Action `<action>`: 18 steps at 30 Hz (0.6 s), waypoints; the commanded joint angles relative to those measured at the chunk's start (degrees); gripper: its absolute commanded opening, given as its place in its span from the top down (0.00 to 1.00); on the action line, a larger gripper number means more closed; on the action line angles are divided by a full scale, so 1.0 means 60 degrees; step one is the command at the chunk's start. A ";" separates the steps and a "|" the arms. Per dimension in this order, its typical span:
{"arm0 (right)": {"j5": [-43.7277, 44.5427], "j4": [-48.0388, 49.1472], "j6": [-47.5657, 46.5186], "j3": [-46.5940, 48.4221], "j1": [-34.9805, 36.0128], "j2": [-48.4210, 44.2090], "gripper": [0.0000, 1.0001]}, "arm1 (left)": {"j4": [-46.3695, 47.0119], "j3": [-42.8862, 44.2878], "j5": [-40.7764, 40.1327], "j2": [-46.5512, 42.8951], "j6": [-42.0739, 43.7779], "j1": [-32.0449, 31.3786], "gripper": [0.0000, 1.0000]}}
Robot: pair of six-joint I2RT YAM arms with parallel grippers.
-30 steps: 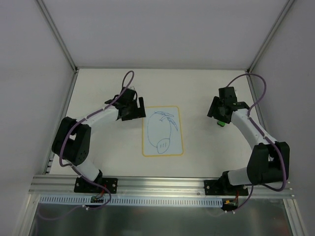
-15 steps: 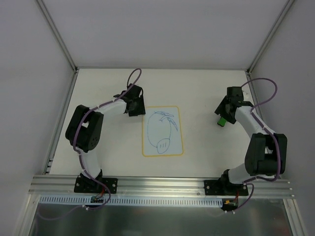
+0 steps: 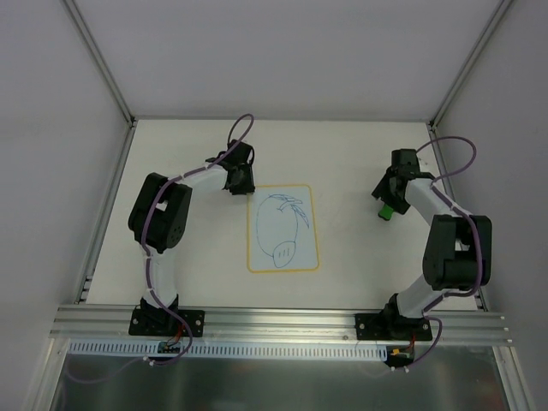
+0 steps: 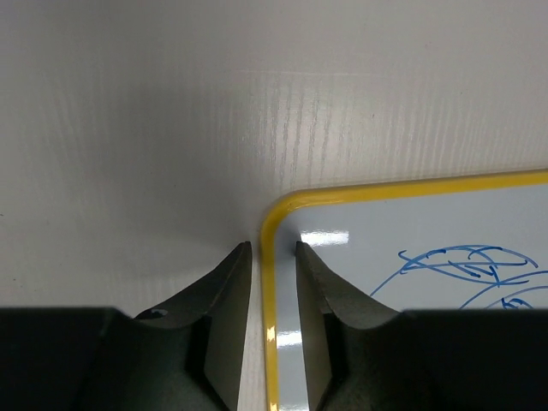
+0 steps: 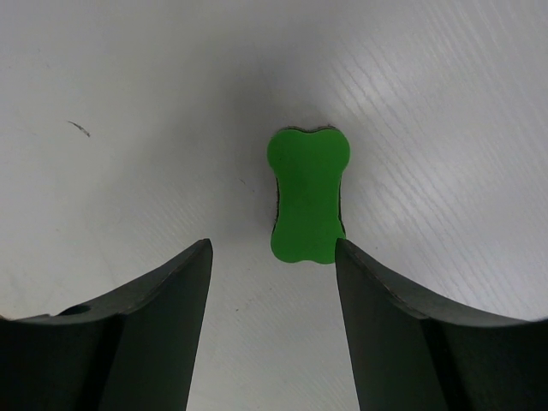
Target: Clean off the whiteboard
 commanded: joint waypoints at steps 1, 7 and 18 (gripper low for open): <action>0.0386 0.0161 0.0427 0.0483 -0.0074 0.0291 0.37 | -0.0024 0.0242 0.0042 0.0198 0.0096 0.0079 0.74; 0.0621 0.0147 0.0735 0.0410 -0.0323 0.0599 0.37 | -0.0038 0.0125 0.0086 0.0213 0.0081 0.0079 0.92; 0.0314 0.0147 0.0676 0.0805 -0.0514 0.1418 0.38 | -0.0024 -0.0007 0.0174 0.0271 0.0037 0.0079 1.00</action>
